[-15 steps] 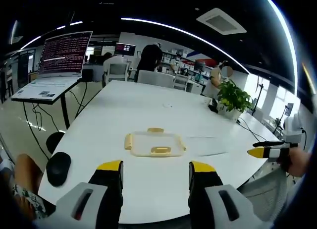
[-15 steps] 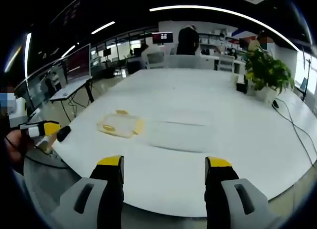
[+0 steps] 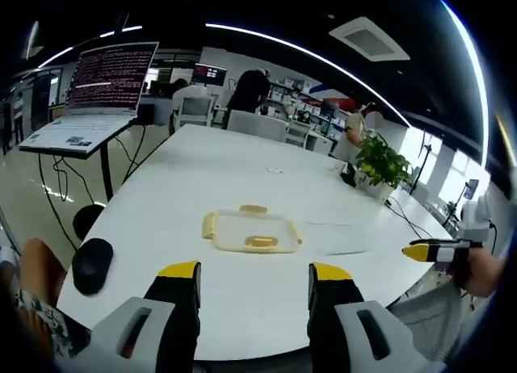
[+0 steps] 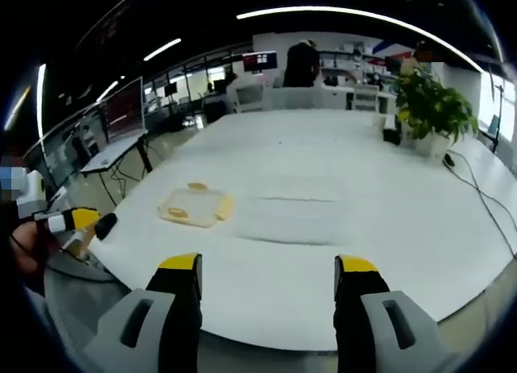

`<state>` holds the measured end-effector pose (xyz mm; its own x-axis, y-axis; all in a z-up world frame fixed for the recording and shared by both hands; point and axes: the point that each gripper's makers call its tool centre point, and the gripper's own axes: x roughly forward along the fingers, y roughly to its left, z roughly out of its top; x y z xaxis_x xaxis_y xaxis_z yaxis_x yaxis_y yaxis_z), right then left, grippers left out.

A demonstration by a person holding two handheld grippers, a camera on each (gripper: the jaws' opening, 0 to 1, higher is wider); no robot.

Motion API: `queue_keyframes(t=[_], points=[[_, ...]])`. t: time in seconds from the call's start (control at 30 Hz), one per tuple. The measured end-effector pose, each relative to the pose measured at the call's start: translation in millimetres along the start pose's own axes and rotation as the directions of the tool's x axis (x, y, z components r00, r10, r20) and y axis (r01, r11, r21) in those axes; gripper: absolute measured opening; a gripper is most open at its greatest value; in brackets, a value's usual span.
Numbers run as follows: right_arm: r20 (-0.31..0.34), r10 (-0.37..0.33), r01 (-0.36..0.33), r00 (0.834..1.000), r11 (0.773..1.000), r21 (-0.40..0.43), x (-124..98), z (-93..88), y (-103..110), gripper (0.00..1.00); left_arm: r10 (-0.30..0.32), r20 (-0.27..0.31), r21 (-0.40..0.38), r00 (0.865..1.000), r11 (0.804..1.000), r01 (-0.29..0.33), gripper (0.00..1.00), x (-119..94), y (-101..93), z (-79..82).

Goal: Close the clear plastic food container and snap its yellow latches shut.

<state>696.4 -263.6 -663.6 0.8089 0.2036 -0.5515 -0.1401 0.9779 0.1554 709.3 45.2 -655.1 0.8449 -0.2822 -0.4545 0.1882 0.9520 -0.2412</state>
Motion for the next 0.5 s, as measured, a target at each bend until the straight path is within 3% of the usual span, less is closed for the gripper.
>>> queue_keyframes(t=[0.17, 0.5], points=[[-0.009, 0.001, 0.0, 1.0, 0.999, 0.047, 0.4, -1.2, -3.1, 0.65, -0.011, -0.013, 0.038, 1.0, 0.999, 0.011, 0.49, 1.1, -5.0, -0.1], [-0.043, 0.013, -0.013, 0.999, 1.0, 0.006, 3.3, -1.9, 3.5, 0.65, -0.023, -0.041, 0.009, 0.999, 1.0, 0.023, 0.5, 0.6, -3.0, 1.6]])
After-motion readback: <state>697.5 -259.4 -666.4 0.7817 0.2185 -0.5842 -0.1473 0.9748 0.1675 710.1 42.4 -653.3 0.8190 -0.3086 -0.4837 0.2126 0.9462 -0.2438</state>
